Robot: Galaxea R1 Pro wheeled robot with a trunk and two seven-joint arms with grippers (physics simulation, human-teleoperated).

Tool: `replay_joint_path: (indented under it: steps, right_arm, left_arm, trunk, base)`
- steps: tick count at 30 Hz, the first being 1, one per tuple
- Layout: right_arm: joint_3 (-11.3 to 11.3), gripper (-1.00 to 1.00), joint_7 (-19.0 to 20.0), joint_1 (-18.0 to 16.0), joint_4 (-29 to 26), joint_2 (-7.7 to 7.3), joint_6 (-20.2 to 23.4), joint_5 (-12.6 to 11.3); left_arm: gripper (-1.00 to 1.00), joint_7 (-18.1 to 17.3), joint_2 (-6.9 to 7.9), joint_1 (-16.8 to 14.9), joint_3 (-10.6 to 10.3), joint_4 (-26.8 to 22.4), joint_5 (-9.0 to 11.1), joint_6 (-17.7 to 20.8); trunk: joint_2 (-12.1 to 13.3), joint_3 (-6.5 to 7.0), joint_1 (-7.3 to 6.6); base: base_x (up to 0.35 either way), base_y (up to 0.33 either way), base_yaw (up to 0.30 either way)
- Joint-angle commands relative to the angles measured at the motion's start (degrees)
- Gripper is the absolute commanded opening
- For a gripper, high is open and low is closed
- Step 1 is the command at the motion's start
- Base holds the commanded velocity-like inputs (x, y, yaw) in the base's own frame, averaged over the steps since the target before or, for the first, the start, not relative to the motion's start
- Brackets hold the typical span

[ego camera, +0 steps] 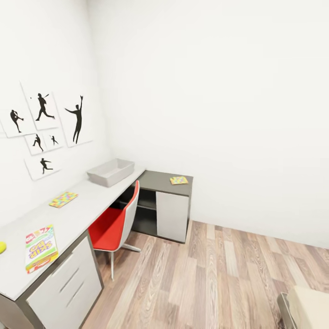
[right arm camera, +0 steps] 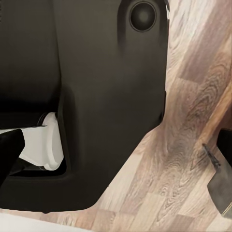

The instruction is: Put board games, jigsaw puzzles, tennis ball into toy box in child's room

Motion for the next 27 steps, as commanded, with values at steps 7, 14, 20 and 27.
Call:
replay_joint_path:
  steps: [7, 14, 20, 27]
  right_arm:
    - [0.0, 1.00, 0.0, 0.0, 0.0, 0.03, -0.1, -0.1]
    - [0.0, 1.00, 0.1, 0.0, 0.0, 0.03, -0.1, -0.1]
    - [0.0, 1.00, 0.1, 0.0, 0.0, 0.08, -0.1, -0.1]
    - [0.0, 1.00, 0.0, 0.0, 0.0, 0.12, -0.1, -0.1]
  left_arm:
    - [1.00, 0.2, 0.00, 0.0, -0.1, 0.1, -0.1, -0.2]
    - [1.00, 0.2, 0.00, 0.0, -0.1, 0.0, -0.1, -0.1]
    - [1.00, 0.2, 0.00, 0.0, -0.1, 0.0, -0.1, -0.1]
    - [1.00, 0.2, -0.07, 0.0, -0.1, 0.0, -0.1, -0.1]
  trunk:
    - [0.0, -0.01, 0.02]
    - [0.0, -0.01, 0.02]
    - [0.0, -0.01, 0.02]
    - [0.0, -0.02, 0.02]
  base:
    - [0.000, 0.000, -0.285]
    - [0.000, 0.000, -0.285]
    - [0.000, 0.000, -0.285]
    - [0.000, 0.000, -0.282]
